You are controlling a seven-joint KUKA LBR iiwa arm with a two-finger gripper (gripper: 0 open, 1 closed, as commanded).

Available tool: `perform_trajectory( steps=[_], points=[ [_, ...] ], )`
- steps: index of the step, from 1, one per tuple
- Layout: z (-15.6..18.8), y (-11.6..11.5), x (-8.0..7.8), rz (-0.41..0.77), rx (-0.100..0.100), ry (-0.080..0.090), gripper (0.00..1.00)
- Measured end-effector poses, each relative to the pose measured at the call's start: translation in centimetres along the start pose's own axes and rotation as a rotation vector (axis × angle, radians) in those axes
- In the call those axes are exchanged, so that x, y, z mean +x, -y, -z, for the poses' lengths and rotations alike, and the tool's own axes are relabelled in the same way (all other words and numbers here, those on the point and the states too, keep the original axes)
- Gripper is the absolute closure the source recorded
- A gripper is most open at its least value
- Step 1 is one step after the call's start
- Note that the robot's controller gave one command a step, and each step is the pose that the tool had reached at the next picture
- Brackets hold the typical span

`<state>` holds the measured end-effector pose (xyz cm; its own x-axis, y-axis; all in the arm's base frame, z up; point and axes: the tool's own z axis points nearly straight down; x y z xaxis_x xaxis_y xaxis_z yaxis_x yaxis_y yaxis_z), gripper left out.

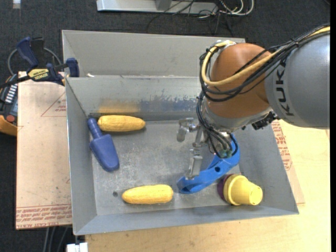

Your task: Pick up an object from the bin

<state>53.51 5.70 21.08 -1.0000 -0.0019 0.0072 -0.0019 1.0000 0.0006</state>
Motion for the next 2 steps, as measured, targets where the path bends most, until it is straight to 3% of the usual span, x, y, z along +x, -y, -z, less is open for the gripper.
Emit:
perform_trajectory(
  steps=[1,2],
  points=[
    [0.5,0.0,-0.1,-0.002,0.0,0.008,0.0],
    [-6.0,2.5,1.0,0.108,-0.001,0.008,0.0]
  ],
)
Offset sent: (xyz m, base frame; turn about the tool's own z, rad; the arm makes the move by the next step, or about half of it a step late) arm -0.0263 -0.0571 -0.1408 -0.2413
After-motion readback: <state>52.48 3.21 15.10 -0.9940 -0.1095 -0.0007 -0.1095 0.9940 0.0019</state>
